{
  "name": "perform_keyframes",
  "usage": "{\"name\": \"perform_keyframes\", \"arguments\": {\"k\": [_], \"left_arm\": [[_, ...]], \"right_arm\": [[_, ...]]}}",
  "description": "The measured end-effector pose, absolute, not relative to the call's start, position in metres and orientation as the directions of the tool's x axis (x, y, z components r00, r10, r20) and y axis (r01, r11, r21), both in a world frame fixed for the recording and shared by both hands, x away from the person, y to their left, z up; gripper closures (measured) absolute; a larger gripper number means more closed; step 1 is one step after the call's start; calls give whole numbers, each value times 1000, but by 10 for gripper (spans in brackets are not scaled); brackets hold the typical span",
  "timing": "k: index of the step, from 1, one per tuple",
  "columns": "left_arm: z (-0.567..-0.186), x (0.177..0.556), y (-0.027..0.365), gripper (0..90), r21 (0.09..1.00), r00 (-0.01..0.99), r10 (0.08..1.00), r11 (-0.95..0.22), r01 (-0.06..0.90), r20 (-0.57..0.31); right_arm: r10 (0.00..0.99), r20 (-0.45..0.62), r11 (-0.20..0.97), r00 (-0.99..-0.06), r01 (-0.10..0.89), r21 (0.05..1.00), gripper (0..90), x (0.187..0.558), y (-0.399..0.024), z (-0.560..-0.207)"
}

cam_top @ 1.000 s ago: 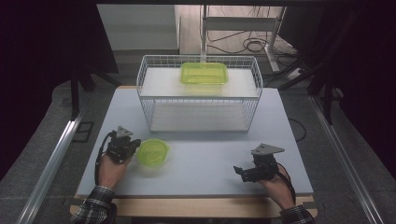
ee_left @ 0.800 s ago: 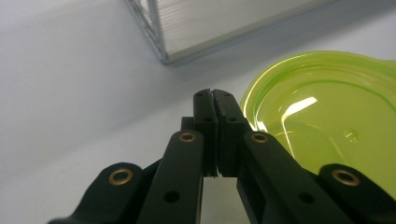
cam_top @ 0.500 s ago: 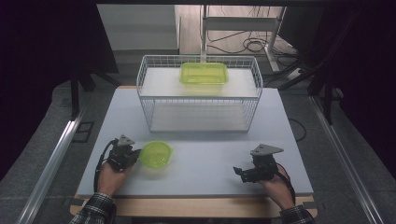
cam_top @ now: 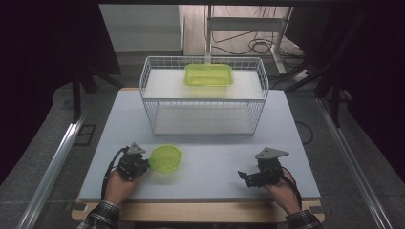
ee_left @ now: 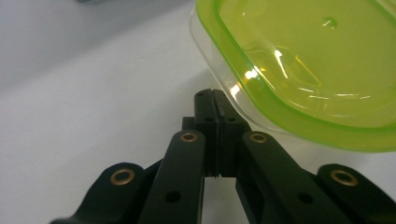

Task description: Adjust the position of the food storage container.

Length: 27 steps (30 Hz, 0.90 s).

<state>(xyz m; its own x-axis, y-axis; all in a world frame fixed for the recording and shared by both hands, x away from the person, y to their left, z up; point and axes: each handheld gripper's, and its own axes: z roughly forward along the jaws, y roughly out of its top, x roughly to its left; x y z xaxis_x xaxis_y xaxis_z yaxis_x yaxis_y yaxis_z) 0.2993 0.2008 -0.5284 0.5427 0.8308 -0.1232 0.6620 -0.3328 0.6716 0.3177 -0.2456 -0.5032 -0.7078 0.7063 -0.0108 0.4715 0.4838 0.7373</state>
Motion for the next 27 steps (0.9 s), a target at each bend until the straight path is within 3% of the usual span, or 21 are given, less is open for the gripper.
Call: {"name": "perform_keyframes", "arguments": {"k": [27], "left_arm": [[-527,287,133,891,684,664,733,-411,603,-145]], "right_arm": [[702,-11,488,-712,470,735,36,318,-245,-504]]}}
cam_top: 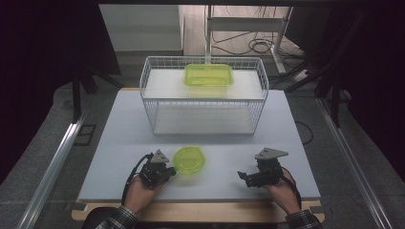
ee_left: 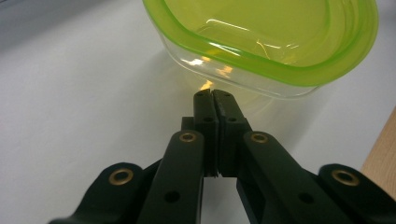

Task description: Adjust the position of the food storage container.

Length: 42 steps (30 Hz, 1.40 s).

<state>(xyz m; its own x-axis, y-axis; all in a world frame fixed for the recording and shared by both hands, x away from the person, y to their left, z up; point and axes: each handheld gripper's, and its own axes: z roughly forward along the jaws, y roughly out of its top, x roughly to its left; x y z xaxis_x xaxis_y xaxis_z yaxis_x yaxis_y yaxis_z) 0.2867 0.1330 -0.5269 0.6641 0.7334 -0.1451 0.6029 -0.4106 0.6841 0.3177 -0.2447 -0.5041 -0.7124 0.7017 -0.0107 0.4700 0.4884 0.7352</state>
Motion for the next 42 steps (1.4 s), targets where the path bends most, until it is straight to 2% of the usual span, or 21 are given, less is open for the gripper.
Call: {"name": "perform_keyframes", "arguments": {"k": [11,20,22,26,33,34,39,42], "left_arm": [[-528,302,116,885,696,671,729,-412,589,-137],[-527,304,110,854,695,687,721,-448,562,-91],[-522,301,115,793,708,681,729,-444,549,-71],[-514,292,127,608,730,675,736,-434,528,-50],[-511,278,140,236,732,671,741,-443,518,-27],[-510,277,141,236,733,670,742,-441,518,-27],[-513,274,146,115,735,664,747,-427,527,-42],[-515,269,149,74,735,667,744,-430,524,-41]], "right_arm": [[698,-5,492,-716,475,729,36,318,-243,-506],[698,-4,491,-716,475,731,36,318,-243,-506],[699,-6,491,-715,474,731,37,318,-243,-505],[695,22,473,-719,481,738,44,317,-243,-503],[684,24,471,-729,466,749,43,316,-240,-503],[684,24,471,-729,466,749,43,316,-240,-503],[687,53,444,-724,476,759,48,317,-243,-502],[686,62,434,-725,476,765,51,318,-244,-502]]}}
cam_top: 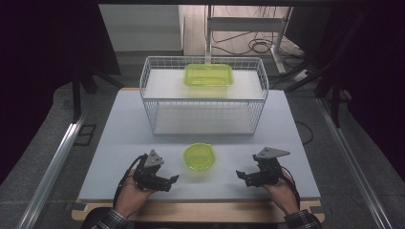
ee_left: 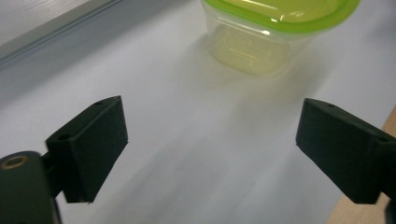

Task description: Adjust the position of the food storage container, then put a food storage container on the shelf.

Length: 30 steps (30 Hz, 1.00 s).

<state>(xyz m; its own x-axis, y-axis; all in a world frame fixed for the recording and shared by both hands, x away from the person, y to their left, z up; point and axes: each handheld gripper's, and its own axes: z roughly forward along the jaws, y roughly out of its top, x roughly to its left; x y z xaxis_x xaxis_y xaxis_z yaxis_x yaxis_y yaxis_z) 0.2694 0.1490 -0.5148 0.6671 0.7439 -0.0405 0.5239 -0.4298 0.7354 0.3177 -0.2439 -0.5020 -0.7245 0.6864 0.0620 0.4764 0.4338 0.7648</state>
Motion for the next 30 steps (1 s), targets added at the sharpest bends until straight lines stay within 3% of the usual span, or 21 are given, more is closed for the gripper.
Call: {"name": "perform_keyframes", "arguments": {"k": [12,30], "left_arm": [[-523,257,152,2,732,666,746,-472,491,35],[-525,253,157,3,725,669,741,-490,484,53]], "right_arm": [[684,71,436,-726,485,758,21,319,-243,-504],[651,235,344,-722,556,756,23,338,-220,-493]]}}
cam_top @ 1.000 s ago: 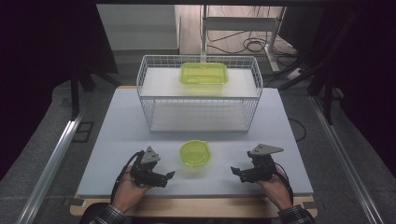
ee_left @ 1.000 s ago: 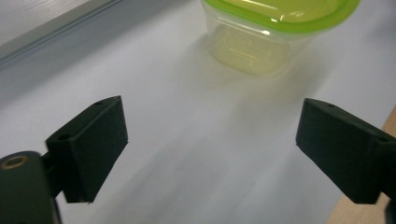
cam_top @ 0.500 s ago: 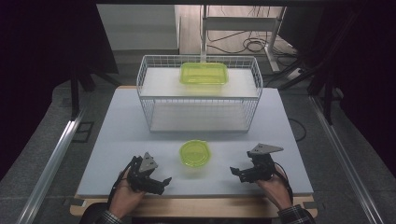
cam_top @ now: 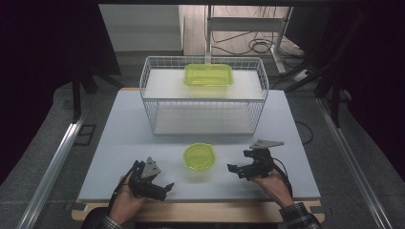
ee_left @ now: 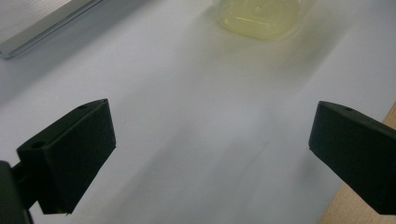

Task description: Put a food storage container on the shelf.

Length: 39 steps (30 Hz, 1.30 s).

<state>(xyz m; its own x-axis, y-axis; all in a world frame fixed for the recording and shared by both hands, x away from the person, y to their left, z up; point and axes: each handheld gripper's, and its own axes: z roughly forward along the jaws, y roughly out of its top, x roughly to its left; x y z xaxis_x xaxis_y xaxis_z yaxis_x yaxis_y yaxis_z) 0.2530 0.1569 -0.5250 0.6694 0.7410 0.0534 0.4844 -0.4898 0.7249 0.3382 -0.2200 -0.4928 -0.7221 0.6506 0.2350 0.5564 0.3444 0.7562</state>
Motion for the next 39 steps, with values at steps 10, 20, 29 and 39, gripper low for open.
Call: {"name": "perform_keyframes", "arguments": {"k": [10,20,29,39], "left_arm": [[-526,253,158,6,715,665,744,-498,491,62],[-526,253,157,7,709,668,741,-509,488,71],[-526,253,157,7,708,668,740,-511,487,75],[-525,251,154,8,710,682,725,-529,464,94]], "right_arm": [[644,311,329,-699,621,712,80,360,-203,-481],[593,379,332,-710,645,688,340,381,-185,-481],[541,472,343,-696,695,632,476,397,-168,-492],[502,580,341,-642,763,549,733,404,-164,-499]]}}
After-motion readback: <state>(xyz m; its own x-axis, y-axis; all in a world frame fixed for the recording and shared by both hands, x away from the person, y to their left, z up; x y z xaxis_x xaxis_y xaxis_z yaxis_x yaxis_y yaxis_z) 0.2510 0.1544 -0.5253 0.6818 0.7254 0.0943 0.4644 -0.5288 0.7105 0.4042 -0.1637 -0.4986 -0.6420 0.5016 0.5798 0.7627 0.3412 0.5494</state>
